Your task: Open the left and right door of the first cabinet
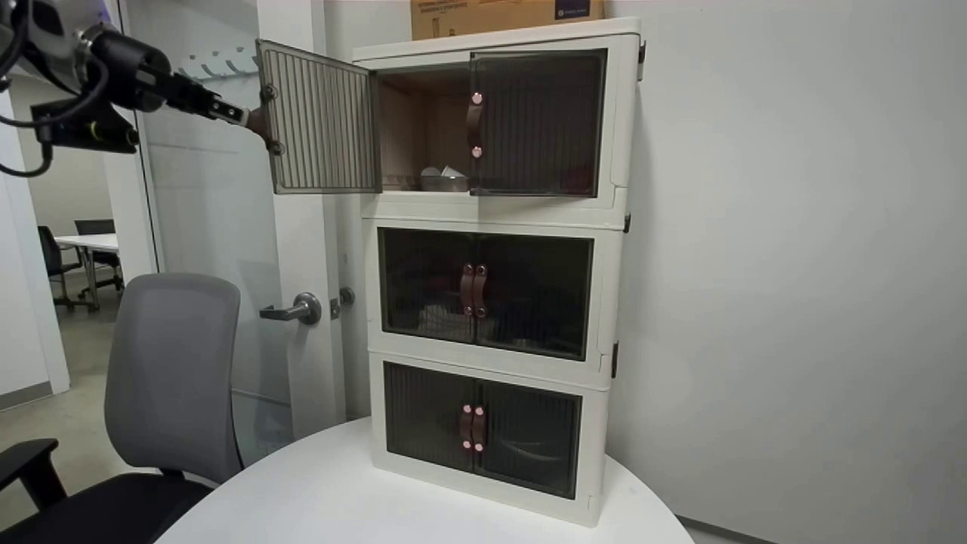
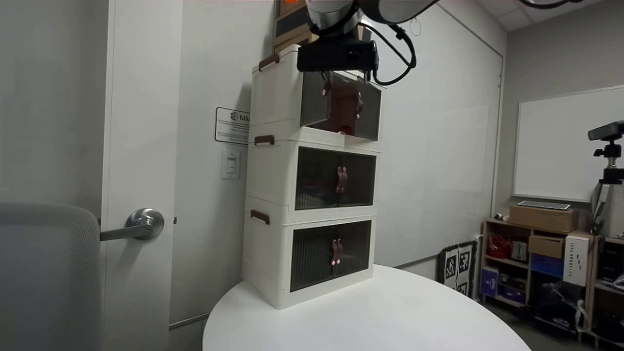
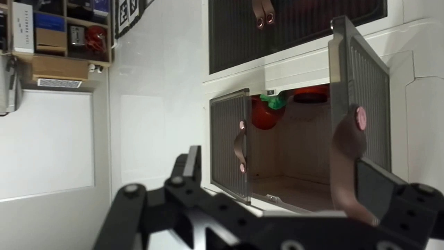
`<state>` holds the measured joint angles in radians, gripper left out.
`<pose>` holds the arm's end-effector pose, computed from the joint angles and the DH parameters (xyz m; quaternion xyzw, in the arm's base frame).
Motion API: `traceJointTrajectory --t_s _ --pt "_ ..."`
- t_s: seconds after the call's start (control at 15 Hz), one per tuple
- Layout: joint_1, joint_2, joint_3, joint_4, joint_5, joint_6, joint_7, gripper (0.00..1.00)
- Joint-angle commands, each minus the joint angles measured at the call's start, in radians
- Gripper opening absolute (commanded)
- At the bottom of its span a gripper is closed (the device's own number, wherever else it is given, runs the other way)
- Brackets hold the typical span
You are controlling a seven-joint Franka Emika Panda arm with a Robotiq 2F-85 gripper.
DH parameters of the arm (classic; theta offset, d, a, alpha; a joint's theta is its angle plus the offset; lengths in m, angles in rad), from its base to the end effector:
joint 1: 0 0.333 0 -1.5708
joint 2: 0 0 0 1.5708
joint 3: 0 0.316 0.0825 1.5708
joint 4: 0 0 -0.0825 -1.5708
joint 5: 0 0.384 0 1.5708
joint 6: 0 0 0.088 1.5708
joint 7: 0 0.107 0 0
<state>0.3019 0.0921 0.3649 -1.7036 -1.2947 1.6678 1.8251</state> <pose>0.5290 0.2847 0.5873 0.7265 -0.3615 0.5368 0.2308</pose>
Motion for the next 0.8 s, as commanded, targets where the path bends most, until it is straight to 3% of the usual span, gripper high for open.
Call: traceJointTrajectory --t_s 0.0,0.4,0.73 --pt "0.107 0.153 0.02 0.13 -0.027 -0.241 0.065 1.0" --pt "0.187 0.28 -0.011 0.299 -0.098 -0.432 0.079 1.0" --pt "0.183 0.304 -0.06 0.394 -0.093 -0.52 0.096 1.0"
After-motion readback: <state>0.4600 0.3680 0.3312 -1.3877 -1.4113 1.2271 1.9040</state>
